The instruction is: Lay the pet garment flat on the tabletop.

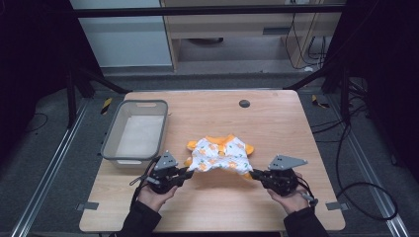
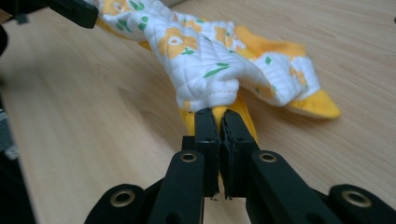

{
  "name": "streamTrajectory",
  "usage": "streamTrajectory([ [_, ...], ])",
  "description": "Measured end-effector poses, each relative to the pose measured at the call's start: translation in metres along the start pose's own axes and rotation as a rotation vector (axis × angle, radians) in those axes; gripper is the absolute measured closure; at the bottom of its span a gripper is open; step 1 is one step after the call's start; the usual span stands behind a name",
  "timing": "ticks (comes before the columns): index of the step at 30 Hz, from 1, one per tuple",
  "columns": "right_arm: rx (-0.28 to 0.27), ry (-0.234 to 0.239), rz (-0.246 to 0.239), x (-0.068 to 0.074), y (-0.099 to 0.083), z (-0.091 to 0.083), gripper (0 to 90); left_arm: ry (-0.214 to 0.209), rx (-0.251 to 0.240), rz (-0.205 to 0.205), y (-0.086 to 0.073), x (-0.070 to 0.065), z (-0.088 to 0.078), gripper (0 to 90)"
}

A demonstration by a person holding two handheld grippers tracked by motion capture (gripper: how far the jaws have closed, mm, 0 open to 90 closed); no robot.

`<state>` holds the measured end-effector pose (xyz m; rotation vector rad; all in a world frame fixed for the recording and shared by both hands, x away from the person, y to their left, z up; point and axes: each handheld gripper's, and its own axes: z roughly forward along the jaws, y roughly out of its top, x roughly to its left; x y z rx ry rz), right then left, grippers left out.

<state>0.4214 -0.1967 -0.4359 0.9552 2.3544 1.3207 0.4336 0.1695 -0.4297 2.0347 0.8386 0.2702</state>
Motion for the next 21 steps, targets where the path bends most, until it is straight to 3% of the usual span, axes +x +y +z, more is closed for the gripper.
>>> streamTrajectory([
  [2, -0.017, 0.012, 0.002, 0.005, 0.000, -0.007, 86.4, 0.013, -0.012, -0.021, 0.001, -0.003, -0.005, 77.9],
  [4, -0.030, 0.017, 0.039, 0.006, -0.001, -0.007, 86.0, 0.035, -0.009, -0.073, 0.004, 0.002, 0.000, 77.5],
  [5, -0.030, 0.017, 0.039, 0.006, -0.001, -0.007, 86.0, 0.035, -0.009, -0.073, 0.004, 0.002, 0.000, 77.0],
  [8, 0.002, -0.017, 0.093, -0.005, 0.000, 0.011, 85.3, 0.068, 0.031, -0.121, 0.006, 0.016, 0.020, 75.6],
  [11, 0.043, -0.075, 0.142, -0.020, 0.000, 0.035, 84.1, 0.081, 0.073, -0.181, 0.004, 0.032, 0.040, 71.5],
  [12, 0.055, -0.114, 0.166, -0.030, -0.002, 0.049, 82.5, 0.090, 0.082, -0.195, 0.004, 0.036, 0.046, 68.3],
  [15, 0.085, -0.144, 0.170, -0.036, -0.003, 0.060, 81.0, 0.129, 0.104, -0.190, 0.001, 0.044, 0.056, 66.8],
  [18, 0.091, -0.155, 0.173, -0.042, -0.005, 0.067, 76.8, 0.159, 0.100, -0.162, 0.000, 0.045, 0.055, 53.3],
  [19, 0.090, -0.162, 0.162, -0.042, -0.006, 0.067, 73.1, 0.170, 0.087, -0.153, 0.000, 0.045, 0.053, 53.3],
  [20, 0.076, -0.175, 0.142, -0.040, -0.006, 0.064, 69.8, 0.164, 0.075, -0.149, 0.001, 0.045, 0.050, 47.7],
  [21, 0.076, -0.175, 0.142, -0.040, -0.006, 0.064, 69.8, 0.151, 0.063, -0.145, 0.001, 0.045, 0.046, 47.7],
])
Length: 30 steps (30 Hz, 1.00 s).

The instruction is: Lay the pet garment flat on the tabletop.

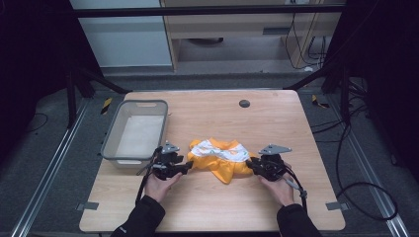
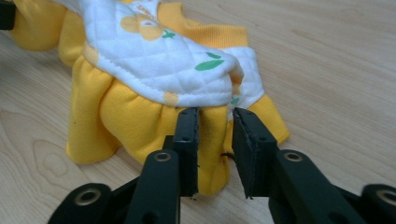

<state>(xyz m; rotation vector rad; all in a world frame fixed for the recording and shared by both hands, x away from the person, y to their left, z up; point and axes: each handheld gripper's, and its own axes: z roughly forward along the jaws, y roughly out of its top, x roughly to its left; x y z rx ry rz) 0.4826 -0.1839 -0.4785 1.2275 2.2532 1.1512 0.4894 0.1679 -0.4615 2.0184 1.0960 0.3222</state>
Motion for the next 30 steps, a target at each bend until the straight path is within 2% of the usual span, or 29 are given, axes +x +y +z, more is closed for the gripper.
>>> streamTrajectory([
  [3, -0.029, -0.019, -0.030, 0.001, -0.001, -0.008, 62.5, 0.008, -0.023, 0.026, -0.005, 0.000, -0.012, 42.5],
  [6, -0.030, -0.019, -0.055, 0.004, -0.006, -0.015, 59.2, 0.010, -0.015, 0.042, -0.018, 0.002, -0.022, 41.1],
  [10, -0.052, 0.002, -0.093, 0.010, -0.014, -0.028, 55.3, 0.016, -0.002, 0.064, -0.029, 0.003, -0.025, 41.8],
  [13, -0.078, 0.018, -0.083, 0.009, -0.018, -0.035, 54.7, 0.031, 0.019, 0.081, -0.034, 0.002, -0.021, 44.7],
  [16, -0.053, 0.027, -0.073, 0.008, -0.024, -0.030, 54.8, 0.031, 0.019, 0.102, -0.033, 0.001, -0.017, 47.7],
  [20, -0.017, 0.012, -0.075, 0.006, -0.026, -0.019, 54.8, 0.035, 0.005, 0.132, -0.031, -0.001, -0.008, 50.9],
  [23, 0.000, 0.004, -0.066, 0.003, -0.025, -0.010, 54.6, 0.038, 0.026, 0.143, -0.030, -0.006, 0.000, 51.7],
  [25, 0.015, 0.002, -0.062, 0.001, -0.025, -0.005, 56.3, 0.037, 0.045, 0.153, -0.028, -0.010, 0.005, 52.3],
  [26, 0.020, 0.015, -0.051, 0.001, -0.025, -0.003, 60.7, 0.032, 0.039, 0.151, -0.026, -0.012, 0.008, 57.2],
  [27, 0.020, 0.015, -0.051, 0.001, -0.025, -0.003, 60.7, 0.032, 0.039, 0.151, -0.026, -0.012, 0.008, 60.5],
  [28, 0.027, 0.018, -0.050, 0.001, -0.025, -0.003, 65.8, 0.016, 0.040, 0.136, -0.025, -0.012, 0.010, 60.5],
  [29, 0.034, 0.030, -0.054, 0.001, -0.024, -0.005, 73.5, -0.002, 0.044, 0.120, -0.023, -0.012, 0.011, 67.3],
  [30, 0.034, 0.030, -0.054, 0.001, -0.024, -0.005, 73.5, -0.005, 0.053, 0.121, -0.022, -0.012, 0.012, 67.3],
])
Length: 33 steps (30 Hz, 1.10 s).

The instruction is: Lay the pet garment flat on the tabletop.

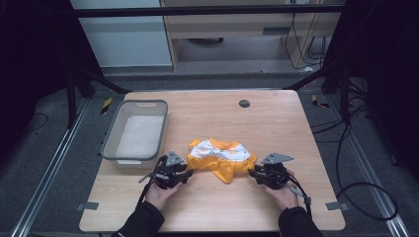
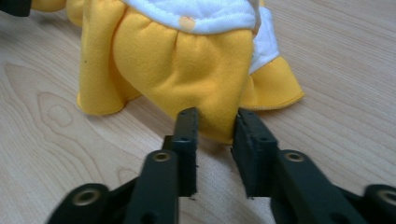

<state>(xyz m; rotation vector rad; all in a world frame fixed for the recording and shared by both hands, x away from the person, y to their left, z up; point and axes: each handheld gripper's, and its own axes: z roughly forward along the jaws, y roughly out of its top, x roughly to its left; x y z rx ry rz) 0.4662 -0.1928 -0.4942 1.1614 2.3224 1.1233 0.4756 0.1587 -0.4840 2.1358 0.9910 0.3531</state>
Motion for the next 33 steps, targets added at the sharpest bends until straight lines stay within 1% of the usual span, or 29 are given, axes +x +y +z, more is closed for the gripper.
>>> streamTrajectory([
  [1, 0.008, 0.001, -0.001, 0.001, 0.001, -0.001, 79.1, 0.002, 0.013, 0.016, 0.001, -0.001, 0.000, 71.6],
  [2, 0.010, 0.008, -0.007, 0.001, 0.002, -0.004, 85.0, 0.003, 0.008, 0.023, 0.001, -0.002, -0.002, 80.9],
  [3, 0.010, 0.008, -0.007, 0.001, 0.002, -0.004, 85.0, -0.006, -0.001, 0.029, 0.002, -0.002, -0.004, 80.9],
  [4, 0.007, 0.015, -0.009, 0.002, 0.003, -0.005, 86.0, -0.021, -0.012, 0.024, 0.002, -0.002, -0.006, 85.8],
  [5, 0.001, 0.018, -0.018, 0.002, 0.004, -0.008, 86.4, -0.035, -0.018, 0.024, 0.004, -0.002, -0.010, 86.2],
  [6, -0.005, 0.024, -0.014, 0.003, 0.005, -0.011, 86.6, -0.054, -0.033, 0.015, 0.005, -0.003, -0.017, 86.6],
  [7, -0.028, 0.044, -0.004, 0.004, 0.007, -0.018, 86.7, -0.063, -0.040, 0.010, 0.006, -0.003, -0.020, 86.9],
  [9, -0.044, 0.054, -0.016, 0.005, 0.007, -0.026, 86.8, -0.083, -0.055, 0.007, 0.006, -0.004, -0.030, 87.0],
  [11, -0.055, 0.068, -0.021, 0.009, 0.005, -0.037, 86.8, -0.104, -0.073, 0.006, 0.003, -0.006, -0.044, 87.1],
  [13, -0.081, 0.092, -0.025, 0.012, 0.004, -0.047, 86.9, -0.117, -0.081, 0.004, -0.001, -0.009, -0.056, 87.1],
  [16, -0.104, 0.137, 0.002, 0.018, 0.002, -0.063, 86.9, -0.141, -0.093, -0.014, -0.008, -0.013, -0.071, 87.1],
  [19, -0.111, 0.178, 0.038, 0.025, -0.004, -0.078, 86.9, -0.161, -0.079, -0.021, -0.018, -0.020, -0.079, 87.0],
  [21, -0.105, 0.195, 0.043, 0.030, -0.011, -0.085, 86.9, -0.173, -0.053, -0.023, -0.025, -0.025, -0.080, 86.9],
  [24, -0.074, 0.200, 0.060, 0.034, -0.022, -0.090, 86.8, -0.180, -0.007, -0.030, -0.035, -0.034, -0.080, 86.6],
  [25, -0.058, 0.195, 0.064, 0.035, -0.026, -0.089, 86.6, -0.175, 0.014, -0.026, -0.038, -0.036, -0.078, 86.3],
  [26, -0.035, 0.182, 0.069, 0.035, -0.028, -0.087, 86.3, -0.158, 0.027, -0.012, -0.041, -0.038, -0.076, 86.0],
  [27, -0.013, 0.166, 0.065, 0.034, -0.031, -0.083, 86.0, -0.142, 0.036, 0.003, -0.043, -0.040, -0.073, 85.0],
  [28, 0.015, 0.152, 0.061, 0.034, -0.033, -0.079, 85.1, -0.131, 0.041, 0.009, -0.044, -0.040, -0.071, 81.8],
  [30, 0.056, 0.123, 0.045, 0.034, -0.035, -0.069, 80.3, -0.108, 0.039, 0.009, -0.048, -0.039, -0.068, 71.1],
  [31, 0.063, 0.108, 0.031, 0.035, -0.037, -0.065, 78.0, -0.096, 0.042, 0.004, -0.049, -0.038, -0.067, 66.5],
  [32, 0.070, 0.108, 0.024, 0.035, -0.037, -0.064, 75.7, -0.089, 0.032, -0.004, -0.050, -0.036, -0.068, 61.8],
  [33, 0.063, 0.104, 0.021, 0.036, -0.038, -0.063, 73.4, -0.087, 0.016, -0.011, -0.050, -0.035, -0.070, 55.1],
])
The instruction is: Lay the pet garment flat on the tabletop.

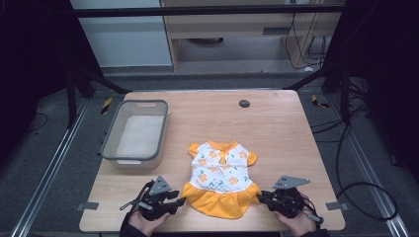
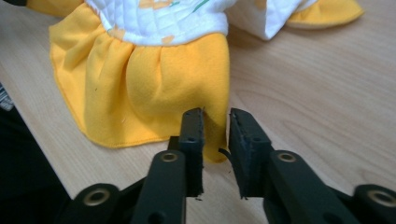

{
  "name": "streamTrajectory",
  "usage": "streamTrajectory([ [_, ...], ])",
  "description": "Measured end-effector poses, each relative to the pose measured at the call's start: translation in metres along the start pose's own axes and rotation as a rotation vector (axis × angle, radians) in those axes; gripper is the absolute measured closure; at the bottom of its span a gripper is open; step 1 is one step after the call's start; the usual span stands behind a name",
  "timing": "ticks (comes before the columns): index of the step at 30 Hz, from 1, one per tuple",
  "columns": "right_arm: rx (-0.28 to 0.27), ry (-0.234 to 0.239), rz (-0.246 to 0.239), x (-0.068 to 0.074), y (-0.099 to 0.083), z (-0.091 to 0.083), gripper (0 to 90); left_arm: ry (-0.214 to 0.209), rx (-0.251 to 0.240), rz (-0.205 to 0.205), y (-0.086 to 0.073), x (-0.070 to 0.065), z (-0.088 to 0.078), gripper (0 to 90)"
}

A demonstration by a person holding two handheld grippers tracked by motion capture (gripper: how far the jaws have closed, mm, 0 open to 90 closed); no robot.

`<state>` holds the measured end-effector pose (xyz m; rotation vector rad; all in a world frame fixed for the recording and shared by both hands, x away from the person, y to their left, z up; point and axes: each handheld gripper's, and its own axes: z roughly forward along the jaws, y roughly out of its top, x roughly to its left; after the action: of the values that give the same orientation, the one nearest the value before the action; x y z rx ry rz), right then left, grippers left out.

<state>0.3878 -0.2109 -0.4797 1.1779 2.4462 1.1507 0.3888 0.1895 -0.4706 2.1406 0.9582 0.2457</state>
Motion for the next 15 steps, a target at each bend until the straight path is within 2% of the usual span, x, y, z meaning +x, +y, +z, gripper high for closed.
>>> streamTrajectory([
  [2, -0.038, -0.020, -0.027, 0.001, 0.000, -0.002, 68.0, 0.001, -0.038, -0.010, -0.001, 0.001, -0.005, 44.4],
  [3, -0.063, -0.028, -0.031, 0.001, 0.001, -0.004, 64.8, 0.002, -0.079, -0.008, 0.000, 0.000, -0.011, 40.3],
  [4, -0.104, -0.034, -0.028, 0.000, 0.002, -0.008, 63.2, 0.004, -0.095, -0.008, 0.001, 0.000, -0.014, 35.2],
  [9, -0.182, -0.058, -0.026, -0.004, 0.009, -0.014, 57.6, 0.008, -0.164, -0.007, 0.011, 0.000, -0.022, 32.3],
  [10, -0.216, -0.071, -0.023, -0.006, 0.014, -0.015, 54.9, 0.014, -0.167, 0.001, 0.014, 0.001, -0.022, 33.0],
  [13, -0.245, -0.085, -0.013, -0.011, 0.020, -0.014, 50.1, 0.045, -0.188, 0.031, 0.028, 0.006, -0.020, 33.8],
  [15, -0.256, -0.104, -0.007, -0.016, 0.026, -0.011, 47.2, 0.062, -0.205, 0.036, 0.037, 0.011, -0.019, 34.8],
])
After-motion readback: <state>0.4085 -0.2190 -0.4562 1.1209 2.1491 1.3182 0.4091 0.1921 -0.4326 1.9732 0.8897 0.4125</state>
